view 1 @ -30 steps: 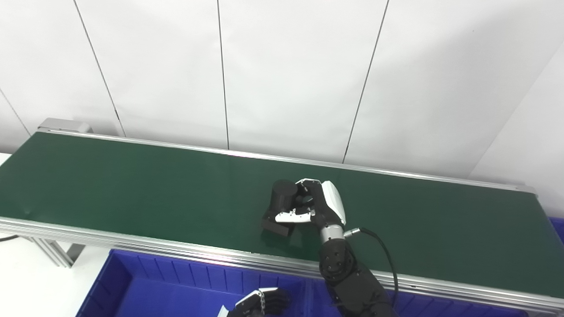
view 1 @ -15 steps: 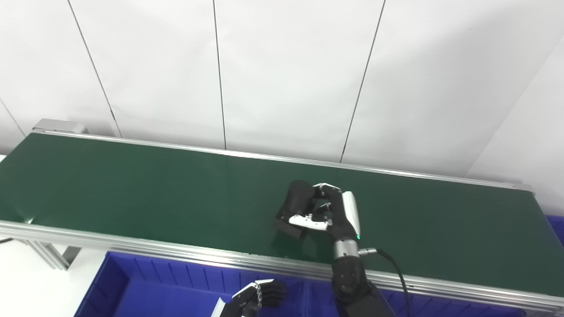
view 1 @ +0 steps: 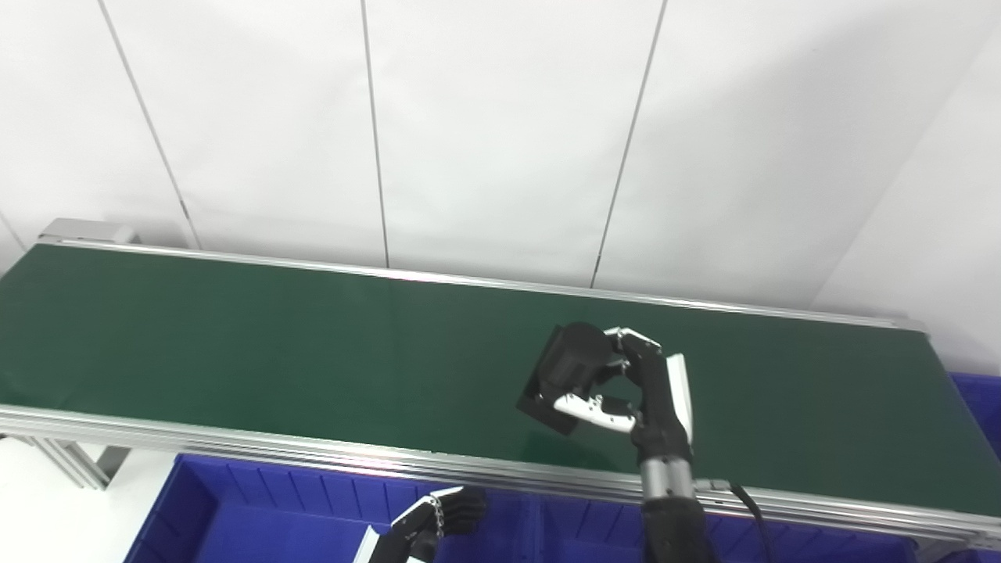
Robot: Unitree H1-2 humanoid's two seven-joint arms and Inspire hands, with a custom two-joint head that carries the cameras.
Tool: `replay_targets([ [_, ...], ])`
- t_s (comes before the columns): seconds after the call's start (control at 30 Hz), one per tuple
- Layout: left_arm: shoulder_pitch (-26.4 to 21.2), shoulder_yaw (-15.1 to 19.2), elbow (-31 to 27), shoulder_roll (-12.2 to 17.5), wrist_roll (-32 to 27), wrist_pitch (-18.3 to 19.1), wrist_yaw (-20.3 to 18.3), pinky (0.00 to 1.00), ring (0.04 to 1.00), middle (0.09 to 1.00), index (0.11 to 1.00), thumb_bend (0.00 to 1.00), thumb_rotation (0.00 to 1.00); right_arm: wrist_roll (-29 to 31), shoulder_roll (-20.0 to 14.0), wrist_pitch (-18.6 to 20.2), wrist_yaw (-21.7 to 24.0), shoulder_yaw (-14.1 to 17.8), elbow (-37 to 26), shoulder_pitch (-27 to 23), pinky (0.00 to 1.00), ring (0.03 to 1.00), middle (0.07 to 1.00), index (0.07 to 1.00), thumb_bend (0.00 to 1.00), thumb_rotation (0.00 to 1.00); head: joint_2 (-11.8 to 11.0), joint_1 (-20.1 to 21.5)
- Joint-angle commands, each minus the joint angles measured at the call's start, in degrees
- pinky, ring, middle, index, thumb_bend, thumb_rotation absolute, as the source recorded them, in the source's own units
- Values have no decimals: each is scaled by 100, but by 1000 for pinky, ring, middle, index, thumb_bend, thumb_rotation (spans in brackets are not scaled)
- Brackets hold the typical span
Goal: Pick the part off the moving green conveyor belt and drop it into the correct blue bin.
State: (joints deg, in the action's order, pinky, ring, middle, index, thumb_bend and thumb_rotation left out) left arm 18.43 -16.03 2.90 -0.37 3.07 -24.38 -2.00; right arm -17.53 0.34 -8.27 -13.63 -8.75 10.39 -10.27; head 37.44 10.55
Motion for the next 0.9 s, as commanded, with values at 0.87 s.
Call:
replay_targets([
  [0.87,171,31,-1807,-641,948,1836,268,695,731,728,719,622,1000,-633,-1576,386,1770,-106,-1951,1478,407,492,516,443,496,0,1066,-1128],
])
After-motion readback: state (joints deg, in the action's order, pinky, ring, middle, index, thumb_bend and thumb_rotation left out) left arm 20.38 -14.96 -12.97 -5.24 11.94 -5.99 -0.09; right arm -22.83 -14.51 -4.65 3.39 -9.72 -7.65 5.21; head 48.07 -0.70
